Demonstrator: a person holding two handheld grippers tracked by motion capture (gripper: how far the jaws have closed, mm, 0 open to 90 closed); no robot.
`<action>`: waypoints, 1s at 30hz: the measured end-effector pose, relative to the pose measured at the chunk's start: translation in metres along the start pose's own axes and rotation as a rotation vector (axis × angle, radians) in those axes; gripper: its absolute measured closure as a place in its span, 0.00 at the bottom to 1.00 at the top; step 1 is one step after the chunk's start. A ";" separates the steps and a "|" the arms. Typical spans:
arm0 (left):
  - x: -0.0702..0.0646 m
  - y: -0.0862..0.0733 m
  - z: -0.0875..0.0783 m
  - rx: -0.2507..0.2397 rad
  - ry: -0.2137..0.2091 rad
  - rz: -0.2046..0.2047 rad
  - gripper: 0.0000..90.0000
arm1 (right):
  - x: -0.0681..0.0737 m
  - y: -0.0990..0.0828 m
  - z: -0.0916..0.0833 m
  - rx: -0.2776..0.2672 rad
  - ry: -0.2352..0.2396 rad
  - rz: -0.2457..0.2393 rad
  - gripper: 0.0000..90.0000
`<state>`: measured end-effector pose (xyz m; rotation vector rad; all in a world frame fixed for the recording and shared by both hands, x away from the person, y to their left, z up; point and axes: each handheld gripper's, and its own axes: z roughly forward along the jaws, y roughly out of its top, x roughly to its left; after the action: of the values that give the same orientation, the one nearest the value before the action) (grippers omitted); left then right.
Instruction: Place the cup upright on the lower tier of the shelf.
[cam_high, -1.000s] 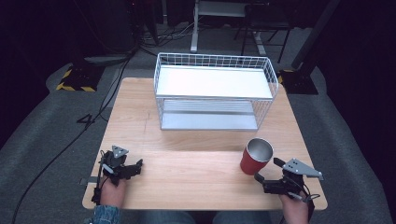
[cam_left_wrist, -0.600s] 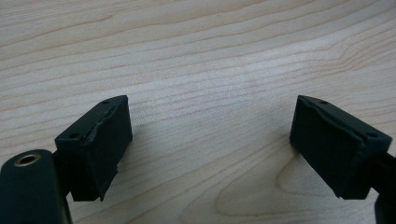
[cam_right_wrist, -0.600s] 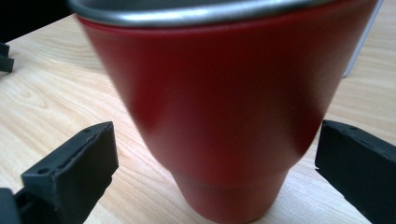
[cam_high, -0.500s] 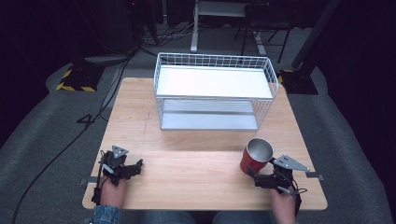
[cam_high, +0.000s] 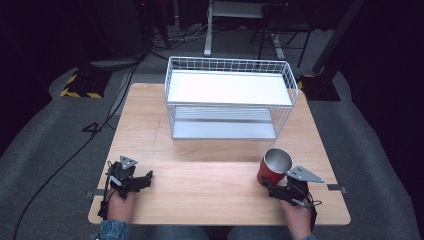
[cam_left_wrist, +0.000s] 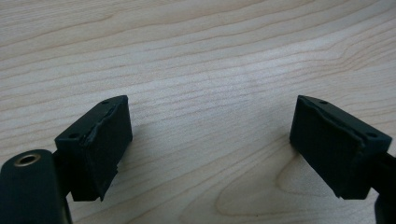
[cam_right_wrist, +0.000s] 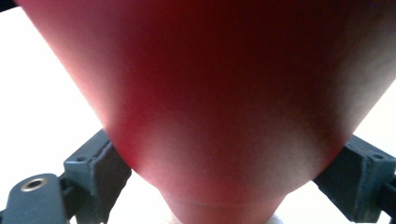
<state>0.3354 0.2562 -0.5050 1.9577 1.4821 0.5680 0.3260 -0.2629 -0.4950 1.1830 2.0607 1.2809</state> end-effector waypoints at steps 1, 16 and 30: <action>0.000 0.000 0.000 0.000 0.000 0.001 0.15 | 0.000 -0.001 0.001 -0.002 -0.002 0.000 0.16; 0.000 0.000 0.000 0.001 -0.001 0.003 0.15 | 0.006 -0.002 0.008 0.040 -0.044 -0.050 0.20; 0.000 0.000 0.000 0.000 -0.001 0.000 0.15 | 0.008 -0.001 0.009 0.037 -0.055 -0.051 0.20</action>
<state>0.3354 0.2562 -0.5050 1.9574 1.4819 0.5673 0.3281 -0.2521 -0.4997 1.1608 2.0695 1.1795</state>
